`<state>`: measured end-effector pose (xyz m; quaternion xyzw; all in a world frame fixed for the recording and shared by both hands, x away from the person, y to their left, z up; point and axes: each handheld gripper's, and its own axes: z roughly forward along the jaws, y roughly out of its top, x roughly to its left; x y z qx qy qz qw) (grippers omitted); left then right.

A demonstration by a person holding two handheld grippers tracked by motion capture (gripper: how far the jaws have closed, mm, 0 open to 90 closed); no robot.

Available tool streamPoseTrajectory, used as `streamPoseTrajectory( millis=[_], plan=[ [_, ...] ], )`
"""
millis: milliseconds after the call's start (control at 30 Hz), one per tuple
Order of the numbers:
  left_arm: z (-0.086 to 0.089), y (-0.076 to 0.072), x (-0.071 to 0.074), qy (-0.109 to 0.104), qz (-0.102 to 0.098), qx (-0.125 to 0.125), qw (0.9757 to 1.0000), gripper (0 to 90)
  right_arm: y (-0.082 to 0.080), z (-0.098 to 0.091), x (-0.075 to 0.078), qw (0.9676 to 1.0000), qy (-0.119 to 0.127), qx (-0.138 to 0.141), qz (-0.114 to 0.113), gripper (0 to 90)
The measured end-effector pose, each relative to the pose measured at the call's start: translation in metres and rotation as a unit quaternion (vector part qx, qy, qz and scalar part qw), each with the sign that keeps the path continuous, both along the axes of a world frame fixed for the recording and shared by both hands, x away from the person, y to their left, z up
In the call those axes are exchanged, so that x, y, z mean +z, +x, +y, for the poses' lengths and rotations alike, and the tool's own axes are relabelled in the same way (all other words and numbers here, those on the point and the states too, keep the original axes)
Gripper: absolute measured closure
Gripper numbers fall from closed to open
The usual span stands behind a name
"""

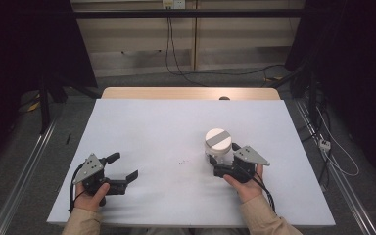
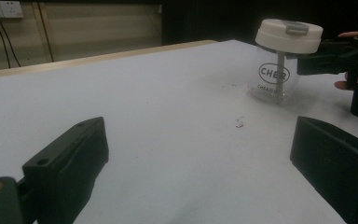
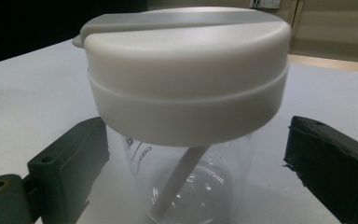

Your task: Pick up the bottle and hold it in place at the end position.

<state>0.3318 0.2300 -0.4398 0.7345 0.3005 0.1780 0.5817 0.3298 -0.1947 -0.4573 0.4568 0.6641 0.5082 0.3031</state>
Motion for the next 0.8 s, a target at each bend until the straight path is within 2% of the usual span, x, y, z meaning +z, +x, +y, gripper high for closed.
streamPoseTrajectory(
  millis=[500,567,800],
  plan=[
    [-0.005,0.002,0.0,-0.006,0.004,-0.001,1.0,3.9,0.009,0.011,-0.002,1.0,-0.003,-0.002,0.006,8.2],
    [-0.006,0.003,0.0,-0.007,0.004,-0.002,1.0,3.9,0.01,0.012,-0.002,0.9999,0.005,-0.005,0.007,9.2],
    [-0.003,0.002,0.0,-0.007,0.004,0.0,1.0,3.9,0.015,0.016,-0.002,0.9999,0.005,-0.007,0.012,9.9]
  ],
)
